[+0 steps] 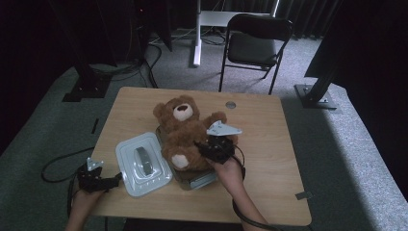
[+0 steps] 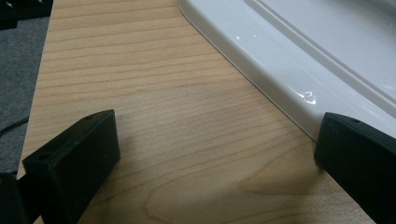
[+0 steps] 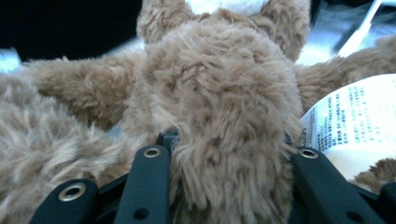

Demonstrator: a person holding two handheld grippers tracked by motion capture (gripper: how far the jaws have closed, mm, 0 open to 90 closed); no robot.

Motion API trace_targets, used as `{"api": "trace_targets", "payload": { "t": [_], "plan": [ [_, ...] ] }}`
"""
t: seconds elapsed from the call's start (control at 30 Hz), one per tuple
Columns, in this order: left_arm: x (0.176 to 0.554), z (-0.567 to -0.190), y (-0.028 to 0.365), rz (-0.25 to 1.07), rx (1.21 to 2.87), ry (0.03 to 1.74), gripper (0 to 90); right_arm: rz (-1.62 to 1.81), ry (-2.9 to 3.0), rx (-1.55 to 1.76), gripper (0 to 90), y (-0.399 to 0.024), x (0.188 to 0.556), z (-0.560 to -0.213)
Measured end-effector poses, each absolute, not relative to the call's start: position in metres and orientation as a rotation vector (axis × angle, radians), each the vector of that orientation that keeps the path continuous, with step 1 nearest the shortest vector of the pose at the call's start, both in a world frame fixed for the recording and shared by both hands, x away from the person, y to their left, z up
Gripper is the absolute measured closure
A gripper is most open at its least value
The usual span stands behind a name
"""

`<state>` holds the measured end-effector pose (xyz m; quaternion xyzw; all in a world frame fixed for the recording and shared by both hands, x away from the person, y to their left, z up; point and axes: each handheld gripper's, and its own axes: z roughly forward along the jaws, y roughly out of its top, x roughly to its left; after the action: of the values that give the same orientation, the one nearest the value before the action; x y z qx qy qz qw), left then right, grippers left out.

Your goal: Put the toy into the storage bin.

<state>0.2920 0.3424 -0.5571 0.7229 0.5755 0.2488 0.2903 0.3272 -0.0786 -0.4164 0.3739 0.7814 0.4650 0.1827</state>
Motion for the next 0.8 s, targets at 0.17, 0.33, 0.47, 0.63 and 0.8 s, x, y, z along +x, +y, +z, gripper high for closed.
{"api": "trace_targets", "payload": {
  "t": [0.17,0.33,0.47,0.63,0.8],
  "plan": [
    [0.292,-0.557,0.342,0.666,1.929,1.535,0.6,1.263,2.252,1.042,63.6,-0.078,0.323,-0.435],
    [0.292,-0.557,0.343,0.665,1.931,1.534,0.6,1.241,2.282,1.025,63.7,-0.085,0.32,-0.44],
    [0.292,-0.557,0.343,0.663,1.931,1.535,0.6,1.246,2.296,1.025,63.5,-0.094,0.32,-0.438],
    [0.292,-0.557,0.342,0.662,1.925,1.537,0.6,1.199,2.303,1.011,63.5,-0.105,0.321,-0.44],
    [0.292,-0.557,0.342,0.663,1.925,1.537,0.6,1.179,2.277,1.051,63.0,-0.117,0.326,-0.44]
  ]
}}
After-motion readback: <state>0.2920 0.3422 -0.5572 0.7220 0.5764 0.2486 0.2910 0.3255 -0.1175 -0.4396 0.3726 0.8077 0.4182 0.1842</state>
